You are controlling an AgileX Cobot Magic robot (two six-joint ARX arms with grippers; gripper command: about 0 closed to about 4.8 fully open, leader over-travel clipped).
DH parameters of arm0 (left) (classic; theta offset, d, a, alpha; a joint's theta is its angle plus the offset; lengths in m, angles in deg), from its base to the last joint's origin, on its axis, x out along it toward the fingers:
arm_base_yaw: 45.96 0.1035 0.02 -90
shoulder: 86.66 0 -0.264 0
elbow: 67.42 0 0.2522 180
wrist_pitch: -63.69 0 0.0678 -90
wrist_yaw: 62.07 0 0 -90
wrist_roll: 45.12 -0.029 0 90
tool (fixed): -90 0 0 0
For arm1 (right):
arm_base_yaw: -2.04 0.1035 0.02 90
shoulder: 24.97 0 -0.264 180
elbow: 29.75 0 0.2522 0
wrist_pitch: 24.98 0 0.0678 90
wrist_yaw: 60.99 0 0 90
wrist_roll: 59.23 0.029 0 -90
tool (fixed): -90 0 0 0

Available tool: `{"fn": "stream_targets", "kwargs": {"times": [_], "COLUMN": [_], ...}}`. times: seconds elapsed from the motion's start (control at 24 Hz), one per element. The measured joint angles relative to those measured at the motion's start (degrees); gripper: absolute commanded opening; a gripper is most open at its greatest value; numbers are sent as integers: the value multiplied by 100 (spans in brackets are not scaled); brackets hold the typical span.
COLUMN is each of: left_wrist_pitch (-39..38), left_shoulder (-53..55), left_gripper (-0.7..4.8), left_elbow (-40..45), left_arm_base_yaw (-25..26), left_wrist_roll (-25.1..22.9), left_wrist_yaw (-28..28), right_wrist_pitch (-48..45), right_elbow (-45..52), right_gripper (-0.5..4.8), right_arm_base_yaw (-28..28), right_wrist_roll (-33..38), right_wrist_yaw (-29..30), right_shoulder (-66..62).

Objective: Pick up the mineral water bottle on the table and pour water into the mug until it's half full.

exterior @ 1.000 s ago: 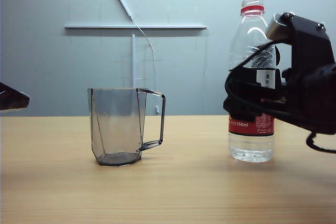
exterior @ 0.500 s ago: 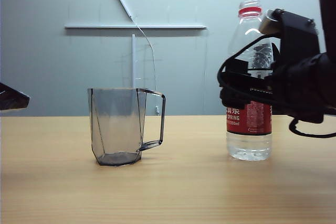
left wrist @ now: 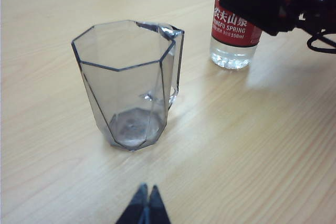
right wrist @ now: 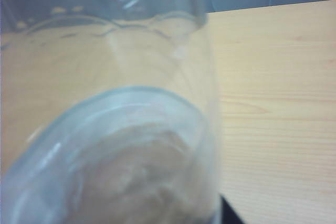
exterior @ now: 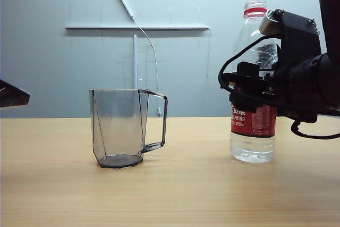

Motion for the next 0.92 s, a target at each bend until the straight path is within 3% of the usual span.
{"fn": "stream_targets", "kwargs": {"times": [0.21,0.54,0.67,0.83,0.92], "left_wrist_pitch": [0,2,0,-2,0], "left_shoulder": [-35,-376,-420,-577,-684], "left_gripper": [-2,-2,-2,-2,-2], "left_elbow": [-2,-2,-2,0,-2], "left_arm_base_yaw": [0,72,341,940,1014], "left_wrist_roll": [0,0,0,0,0], "left_wrist_yaw": [0,0,-9,2,13], "right_wrist_pitch": [-24,295,1364,3440,3939], "right_elbow": [2,-212,-627,-1464,-1727], "right_gripper": [304,304,304,303,303], "right_arm_base_yaw": [2,13,26,118,179], "right_wrist_roll": [0,-953,-1478,-2529,-2883], "right_wrist_yaw": [11,782,942,1067,1137], "right_shoulder": [0,284,743,1130,1130]}}
